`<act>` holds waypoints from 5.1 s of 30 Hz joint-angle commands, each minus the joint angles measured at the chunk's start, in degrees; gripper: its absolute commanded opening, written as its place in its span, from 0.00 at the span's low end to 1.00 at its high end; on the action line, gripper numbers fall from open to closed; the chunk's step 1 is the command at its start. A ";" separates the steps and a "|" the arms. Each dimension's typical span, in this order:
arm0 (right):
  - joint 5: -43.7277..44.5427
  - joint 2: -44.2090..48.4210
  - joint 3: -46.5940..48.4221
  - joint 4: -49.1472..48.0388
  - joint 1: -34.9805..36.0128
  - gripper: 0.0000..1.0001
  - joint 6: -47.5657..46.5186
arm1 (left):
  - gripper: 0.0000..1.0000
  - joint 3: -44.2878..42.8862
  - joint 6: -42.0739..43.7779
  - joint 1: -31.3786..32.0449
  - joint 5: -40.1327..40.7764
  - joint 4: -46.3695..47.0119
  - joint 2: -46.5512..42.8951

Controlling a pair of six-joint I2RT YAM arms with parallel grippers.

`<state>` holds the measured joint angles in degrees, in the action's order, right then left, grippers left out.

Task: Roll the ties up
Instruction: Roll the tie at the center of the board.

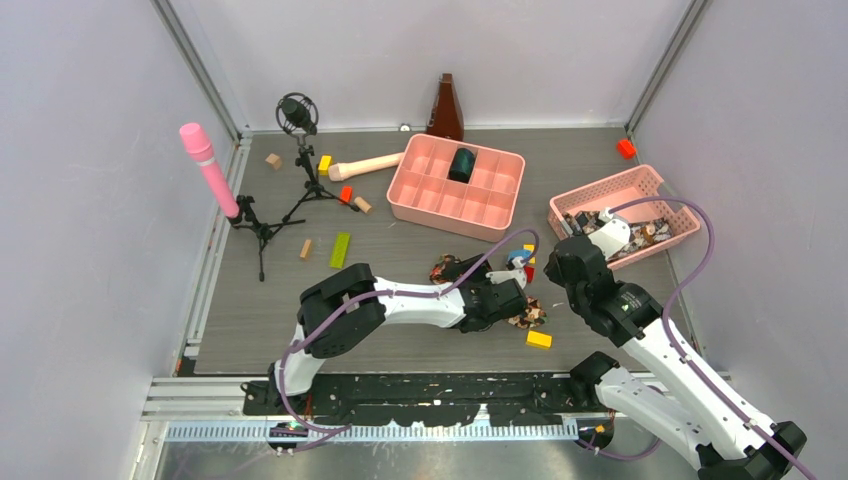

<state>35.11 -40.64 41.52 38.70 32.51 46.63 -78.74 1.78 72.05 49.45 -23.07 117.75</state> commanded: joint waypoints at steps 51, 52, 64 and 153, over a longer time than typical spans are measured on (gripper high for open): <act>0.93 -1.47 1.64 -3.00 -0.19 0.26 -1.05 | 0.68 1.61 -11.55 -6.53 -22.67 3.82 -11.47; 0.90 -1.51 1.64 -3.01 -0.18 0.26 -1.09 | 0.67 1.49 -11.47 -6.56 -22.68 3.74 -11.61; -0.60 -3.40 1.53 -5.38 -0.17 0.26 -1.39 | 0.68 1.72 -10.58 -7.08 -24.97 4.52 -17.81; -42.66 -44.22 2.44 -29.45 -0.17 0.00 6.37 | 0.61 24.99 -38.73 -34.95 -81.19 40.99 -11.17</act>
<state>-7.40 -85.45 43.51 9.89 32.49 53.06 -52.27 -36.12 36.38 -30.09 15.16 105.78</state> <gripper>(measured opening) 0.046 0.615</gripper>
